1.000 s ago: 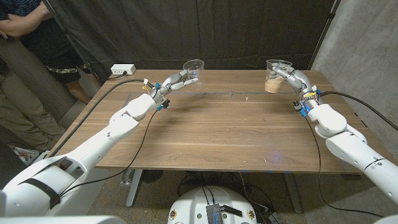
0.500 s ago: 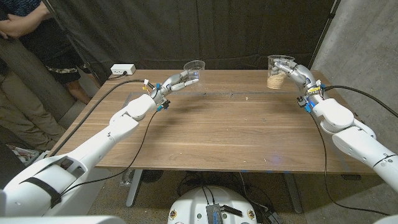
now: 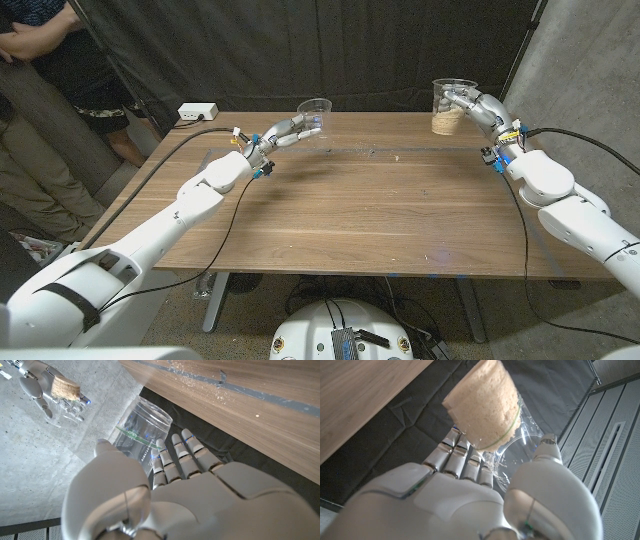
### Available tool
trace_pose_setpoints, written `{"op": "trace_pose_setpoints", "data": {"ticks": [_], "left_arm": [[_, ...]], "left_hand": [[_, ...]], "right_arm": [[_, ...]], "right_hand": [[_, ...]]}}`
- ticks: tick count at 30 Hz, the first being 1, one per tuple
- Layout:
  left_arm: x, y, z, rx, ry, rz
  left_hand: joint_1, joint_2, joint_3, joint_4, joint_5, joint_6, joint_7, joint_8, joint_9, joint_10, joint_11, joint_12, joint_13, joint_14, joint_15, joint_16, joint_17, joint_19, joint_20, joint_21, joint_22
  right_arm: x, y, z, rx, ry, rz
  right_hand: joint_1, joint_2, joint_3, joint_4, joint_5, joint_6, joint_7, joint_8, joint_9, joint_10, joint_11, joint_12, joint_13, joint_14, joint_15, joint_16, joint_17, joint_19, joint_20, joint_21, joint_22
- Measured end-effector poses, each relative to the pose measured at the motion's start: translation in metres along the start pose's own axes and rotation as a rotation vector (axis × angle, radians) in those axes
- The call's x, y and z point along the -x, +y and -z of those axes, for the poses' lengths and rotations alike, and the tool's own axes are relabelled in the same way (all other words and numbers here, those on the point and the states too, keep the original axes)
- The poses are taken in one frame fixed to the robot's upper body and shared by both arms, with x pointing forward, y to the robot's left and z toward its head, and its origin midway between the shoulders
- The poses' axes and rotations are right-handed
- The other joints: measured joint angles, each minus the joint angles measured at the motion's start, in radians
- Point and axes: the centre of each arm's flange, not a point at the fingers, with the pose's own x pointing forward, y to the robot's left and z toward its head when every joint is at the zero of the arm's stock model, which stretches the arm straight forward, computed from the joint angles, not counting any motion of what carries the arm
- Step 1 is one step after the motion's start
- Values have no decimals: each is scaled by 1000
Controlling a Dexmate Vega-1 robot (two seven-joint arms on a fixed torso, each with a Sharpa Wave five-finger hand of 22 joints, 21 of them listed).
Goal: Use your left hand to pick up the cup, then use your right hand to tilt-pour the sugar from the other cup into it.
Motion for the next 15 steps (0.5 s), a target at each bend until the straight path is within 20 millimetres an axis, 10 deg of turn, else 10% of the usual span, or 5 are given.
{"op": "trace_pose_setpoints", "data": {"ticks": [15], "left_arm": [[-3,-3,2,8,0,16]], "left_hand": [[0,0,0,0,-8,0,0,0,0,0,0,0,0,0,0,-8,1,0,0,0,0]], "right_arm": [[-26,-19,-37,57,-23,-45]], "right_hand": [[5,3,0,0,-3,5,6,-1,0,8,2,-4,0,8,2,0,0,1,1,0,0]]}}
